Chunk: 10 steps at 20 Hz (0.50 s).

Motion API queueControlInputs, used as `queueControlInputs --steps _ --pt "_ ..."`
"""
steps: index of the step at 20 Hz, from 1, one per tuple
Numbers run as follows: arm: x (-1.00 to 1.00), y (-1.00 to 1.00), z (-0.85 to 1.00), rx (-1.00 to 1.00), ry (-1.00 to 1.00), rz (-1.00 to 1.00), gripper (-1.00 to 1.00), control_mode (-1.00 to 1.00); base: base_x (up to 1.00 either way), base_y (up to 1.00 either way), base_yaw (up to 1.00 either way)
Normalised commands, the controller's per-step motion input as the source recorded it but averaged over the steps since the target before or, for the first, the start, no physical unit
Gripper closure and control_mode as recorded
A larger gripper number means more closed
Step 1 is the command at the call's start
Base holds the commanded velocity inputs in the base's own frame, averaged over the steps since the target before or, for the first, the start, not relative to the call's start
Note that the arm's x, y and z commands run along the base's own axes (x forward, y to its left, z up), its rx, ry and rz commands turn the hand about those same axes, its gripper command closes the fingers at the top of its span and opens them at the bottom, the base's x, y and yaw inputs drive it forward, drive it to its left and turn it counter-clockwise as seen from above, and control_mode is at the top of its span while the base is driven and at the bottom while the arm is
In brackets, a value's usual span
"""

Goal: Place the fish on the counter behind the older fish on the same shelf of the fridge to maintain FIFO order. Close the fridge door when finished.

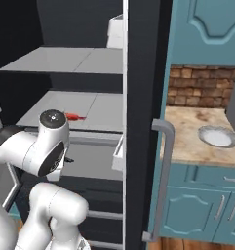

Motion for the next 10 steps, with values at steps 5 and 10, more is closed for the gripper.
queueControlInputs --steps 5,10 --pt "0.0 0.0 0.0 0.0 0.0 0.0 1.0 1.0 0.8 0.09 -0.09" --pt "0.0 0.0 0.0 0.0 0.0 0.0 1.0 1.0 0.82 0.37 -0.07"
